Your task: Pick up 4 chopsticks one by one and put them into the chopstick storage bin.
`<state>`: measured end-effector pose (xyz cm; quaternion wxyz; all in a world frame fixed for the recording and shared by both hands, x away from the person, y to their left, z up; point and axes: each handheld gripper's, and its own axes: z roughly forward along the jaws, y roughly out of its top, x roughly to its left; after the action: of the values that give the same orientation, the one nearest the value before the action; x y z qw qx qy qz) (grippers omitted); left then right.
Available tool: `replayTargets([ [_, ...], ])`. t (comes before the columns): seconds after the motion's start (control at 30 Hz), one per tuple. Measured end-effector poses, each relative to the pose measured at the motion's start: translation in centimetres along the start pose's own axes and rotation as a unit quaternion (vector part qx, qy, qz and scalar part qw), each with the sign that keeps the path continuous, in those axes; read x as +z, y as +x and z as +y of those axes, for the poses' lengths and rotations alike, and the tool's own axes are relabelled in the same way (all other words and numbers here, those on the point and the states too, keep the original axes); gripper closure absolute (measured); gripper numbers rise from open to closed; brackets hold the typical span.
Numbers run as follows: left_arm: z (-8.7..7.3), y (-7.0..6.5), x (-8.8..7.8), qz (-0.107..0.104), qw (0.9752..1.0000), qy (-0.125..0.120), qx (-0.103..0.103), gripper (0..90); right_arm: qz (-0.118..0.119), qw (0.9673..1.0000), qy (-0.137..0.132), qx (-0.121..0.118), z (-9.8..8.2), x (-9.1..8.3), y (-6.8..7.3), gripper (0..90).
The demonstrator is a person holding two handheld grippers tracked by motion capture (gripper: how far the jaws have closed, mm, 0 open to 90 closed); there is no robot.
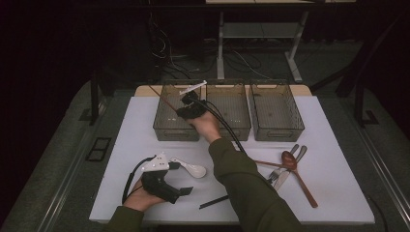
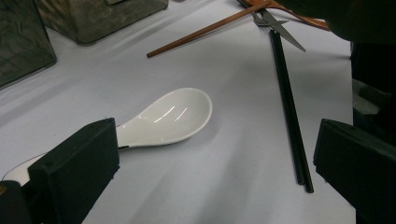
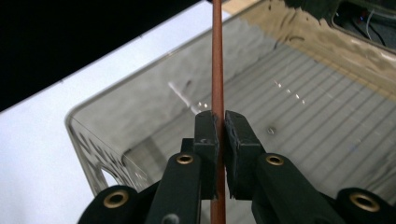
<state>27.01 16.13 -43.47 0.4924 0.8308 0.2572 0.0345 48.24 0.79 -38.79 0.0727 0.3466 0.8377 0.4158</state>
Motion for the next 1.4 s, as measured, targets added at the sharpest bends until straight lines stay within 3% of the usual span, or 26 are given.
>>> replayTargets([
  [0.23,0.0,0.0,0.0,0.0,1.0,0.002,0.0,0.0,-0.002,0.9999,0.008,0.009,0.0,-0.2,-0.4,71.2],
  [0.43,0.0,0.0,0.0,0.0,1.0,0.002,0.0,0.0,0.01,0.9999,0.003,0.008,0.1,-1.0,-0.8,61.2],
  [0.63,0.0,0.1,-0.1,-0.001,1.0,-0.003,-0.003,0.0,0.021,0.9998,-0.006,-0.003,0.4,-3.2,-0.8,52.8],
  [0.93,-0.1,0.1,-0.1,0.002,1.0,-0.005,-0.007,0.0,0.039,0.9987,-0.023,-0.022,-0.1,-8.0,-1.9,44.8],
  [1.4,-0.1,0.1,-0.2,0.014,0.9999,-0.003,-0.006,0.0,0.042,0.9967,-0.01,-0.068,-1.7,-12.3,-1.9,38.6],
])
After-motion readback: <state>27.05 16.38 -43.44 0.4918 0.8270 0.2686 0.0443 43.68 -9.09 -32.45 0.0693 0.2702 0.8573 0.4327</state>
